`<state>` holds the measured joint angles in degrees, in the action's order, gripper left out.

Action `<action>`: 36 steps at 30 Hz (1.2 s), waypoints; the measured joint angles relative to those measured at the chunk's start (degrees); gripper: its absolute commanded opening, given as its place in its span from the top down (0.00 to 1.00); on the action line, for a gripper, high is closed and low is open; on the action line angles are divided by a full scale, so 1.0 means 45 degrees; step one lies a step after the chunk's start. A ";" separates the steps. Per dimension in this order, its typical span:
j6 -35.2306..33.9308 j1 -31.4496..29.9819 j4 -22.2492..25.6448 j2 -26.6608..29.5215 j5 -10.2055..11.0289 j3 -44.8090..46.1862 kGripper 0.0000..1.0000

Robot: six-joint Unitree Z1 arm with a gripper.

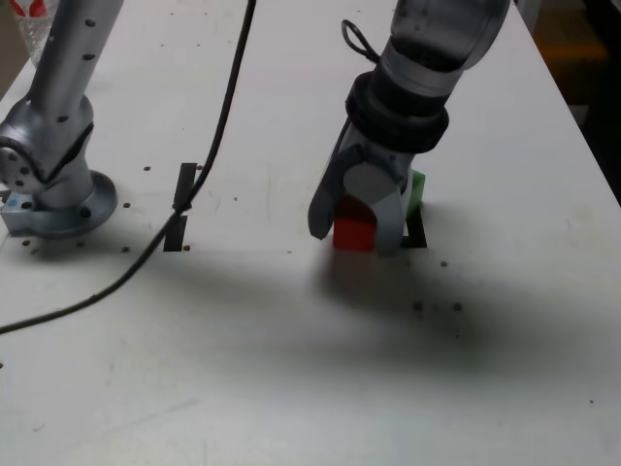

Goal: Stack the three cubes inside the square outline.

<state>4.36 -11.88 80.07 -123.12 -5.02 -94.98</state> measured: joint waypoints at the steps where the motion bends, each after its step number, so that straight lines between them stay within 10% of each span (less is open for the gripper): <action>1: 0.0080 0.0101 -0.0019 -0.0014 0.0002 0.0001 0.85; 23: 0.1102 0.1368 -0.0552 -0.0614 0.0027 -0.0053 0.84; 36: 0.1914 0.2490 -0.0566 -0.0647 0.1114 -0.0510 0.84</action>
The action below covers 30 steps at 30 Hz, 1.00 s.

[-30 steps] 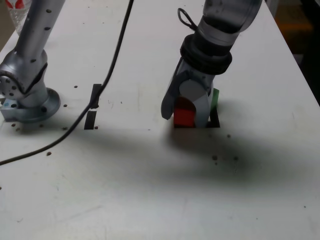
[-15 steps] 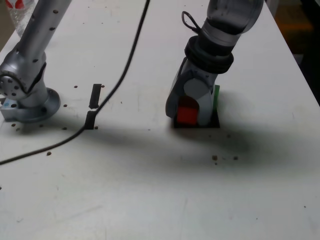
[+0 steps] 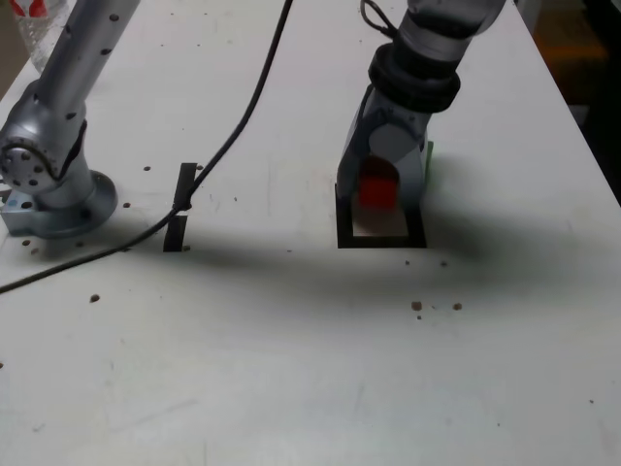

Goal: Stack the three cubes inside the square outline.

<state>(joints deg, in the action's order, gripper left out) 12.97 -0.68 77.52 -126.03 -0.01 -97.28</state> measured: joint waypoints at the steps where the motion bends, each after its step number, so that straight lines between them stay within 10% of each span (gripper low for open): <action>1: 0.0065 0.0060 0.0000 0.0001 0.0088 -0.0041 0.84; 30: -0.3520 -0.2206 0.0413 0.1141 0.0256 0.0443 0.83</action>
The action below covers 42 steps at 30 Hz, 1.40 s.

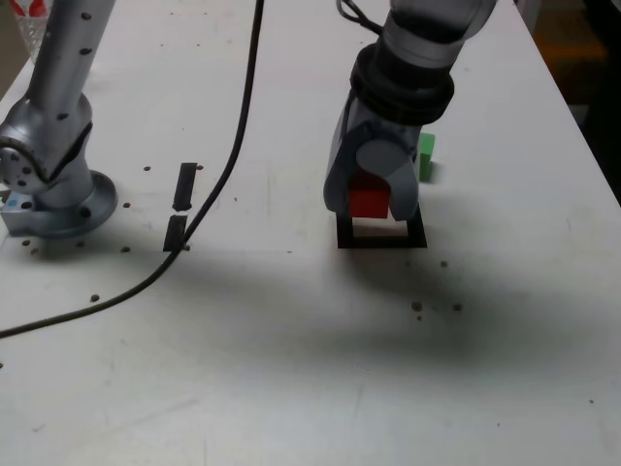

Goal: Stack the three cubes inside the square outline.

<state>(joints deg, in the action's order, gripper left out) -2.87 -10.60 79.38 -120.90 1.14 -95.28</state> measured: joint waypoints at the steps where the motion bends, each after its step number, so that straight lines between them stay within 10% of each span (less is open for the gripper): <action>1: -0.0051 0.0011 -0.0038 -0.0001 0.0033 0.0064 0.83; 27: -0.0711 0.0139 -0.0939 -0.0626 0.0366 0.0511 0.73; 42: -0.0258 0.0252 -0.1029 -0.0764 0.0054 0.0624 0.38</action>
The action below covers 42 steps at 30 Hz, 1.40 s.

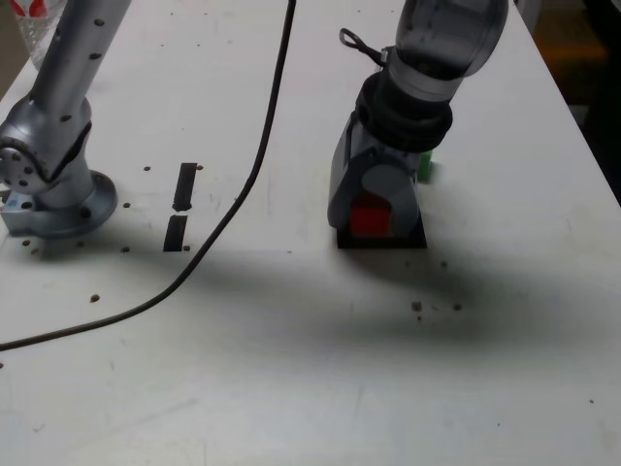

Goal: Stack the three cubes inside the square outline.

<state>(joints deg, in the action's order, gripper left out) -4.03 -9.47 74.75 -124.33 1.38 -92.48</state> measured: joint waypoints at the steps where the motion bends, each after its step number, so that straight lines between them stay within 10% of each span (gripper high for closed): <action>1: 0.0023 0.0000 0.0000 0.0000 -0.0004 0.0000 0.36; 28: 0.0364 0.0179 0.0251 0.0180 0.0690 -0.0293 0.23; 42: 0.0428 0.0227 0.2784 0.2602 0.1406 -0.0921 0.20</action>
<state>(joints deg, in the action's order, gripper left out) -2.10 -8.45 87.28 -112.62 7.71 -96.62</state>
